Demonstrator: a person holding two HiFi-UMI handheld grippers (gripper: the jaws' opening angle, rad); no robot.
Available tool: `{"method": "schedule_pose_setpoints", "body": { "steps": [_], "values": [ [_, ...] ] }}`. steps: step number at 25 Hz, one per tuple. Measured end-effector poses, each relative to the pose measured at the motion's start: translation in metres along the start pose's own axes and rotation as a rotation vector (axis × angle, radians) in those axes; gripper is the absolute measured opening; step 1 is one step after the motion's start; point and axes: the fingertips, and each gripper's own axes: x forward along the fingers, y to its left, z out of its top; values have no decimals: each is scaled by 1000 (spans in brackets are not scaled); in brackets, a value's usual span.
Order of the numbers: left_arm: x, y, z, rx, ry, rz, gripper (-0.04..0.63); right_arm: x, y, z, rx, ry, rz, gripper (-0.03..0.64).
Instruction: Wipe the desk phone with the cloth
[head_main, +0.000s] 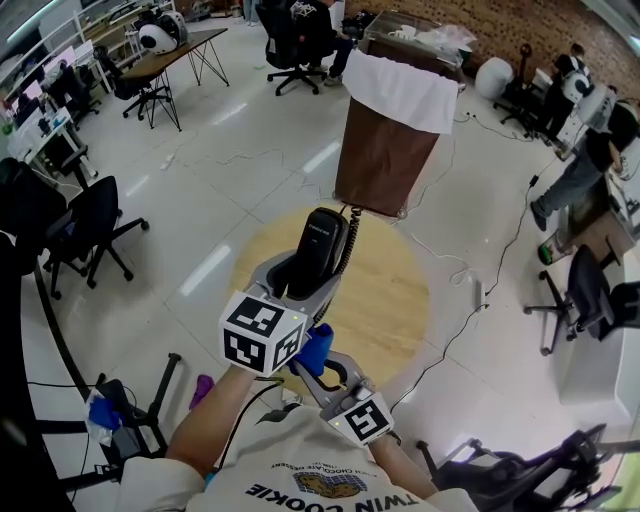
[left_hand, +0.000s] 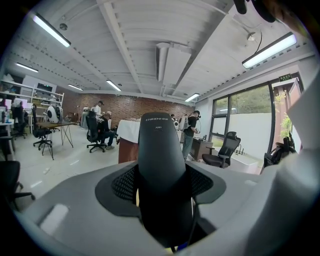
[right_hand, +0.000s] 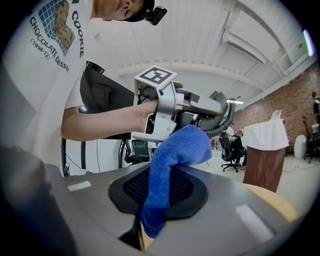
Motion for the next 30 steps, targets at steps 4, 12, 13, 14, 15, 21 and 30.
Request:
{"method": "schedule_pose_setpoints", "body": {
  "steps": [4,12,13,14,15,21,30],
  "values": [
    [-4,15,0,-17,-3,32,264,-17,-12,24,30,-51,-69,58],
    [-6,14,-4,-19,7,32,264,-32,-44,59,117,-137,-178,58],
    [-6,12,-5,-17,9,29,264,-32,-45,60,112,-136,-182,58],
    [-7,11,-6,-16,11,27,264,-32,-46,61,109,-135,-185,58],
    [-7,10,-7,-15,14,25,264,-33,-47,61,112,-136,-188,58],
    [-10,7,-16,-15,30,16,264,-38,-71,74,128,-166,-238,58],
    [-10,-6,-39,-9,71,-7,264,-40,-109,96,84,-170,-295,58]
  ]
}}
